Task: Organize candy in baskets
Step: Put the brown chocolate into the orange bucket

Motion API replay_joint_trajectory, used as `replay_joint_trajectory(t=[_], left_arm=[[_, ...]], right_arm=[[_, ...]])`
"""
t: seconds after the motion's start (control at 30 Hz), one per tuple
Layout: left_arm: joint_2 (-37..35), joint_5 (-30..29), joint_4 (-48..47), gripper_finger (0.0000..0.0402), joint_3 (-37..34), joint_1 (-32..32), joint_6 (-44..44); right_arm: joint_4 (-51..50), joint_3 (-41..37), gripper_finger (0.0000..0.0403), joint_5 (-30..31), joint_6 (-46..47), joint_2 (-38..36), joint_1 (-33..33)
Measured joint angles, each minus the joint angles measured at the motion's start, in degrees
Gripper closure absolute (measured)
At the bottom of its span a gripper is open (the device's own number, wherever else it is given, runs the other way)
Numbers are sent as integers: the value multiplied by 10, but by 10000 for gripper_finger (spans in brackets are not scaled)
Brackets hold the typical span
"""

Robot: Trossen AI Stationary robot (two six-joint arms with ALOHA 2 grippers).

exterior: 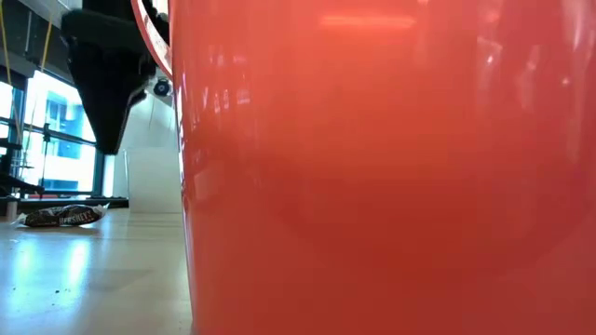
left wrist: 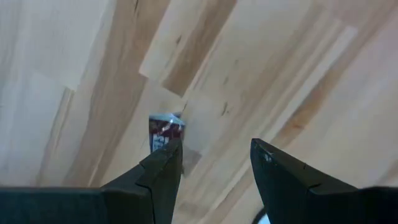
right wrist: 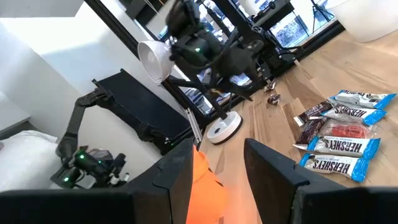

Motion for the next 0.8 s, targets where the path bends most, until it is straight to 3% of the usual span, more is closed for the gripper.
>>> replay_joint_trajectory(t=[0.43, 0.8], left_arm=[[-118, 22, 128, 220, -208, 30, -41], [-123, 18, 260, 219, -306, 30, -78]], right_arm=[[0, 0, 265, 0, 0, 0, 0], [0, 0, 265, 0, 0, 0, 0]])
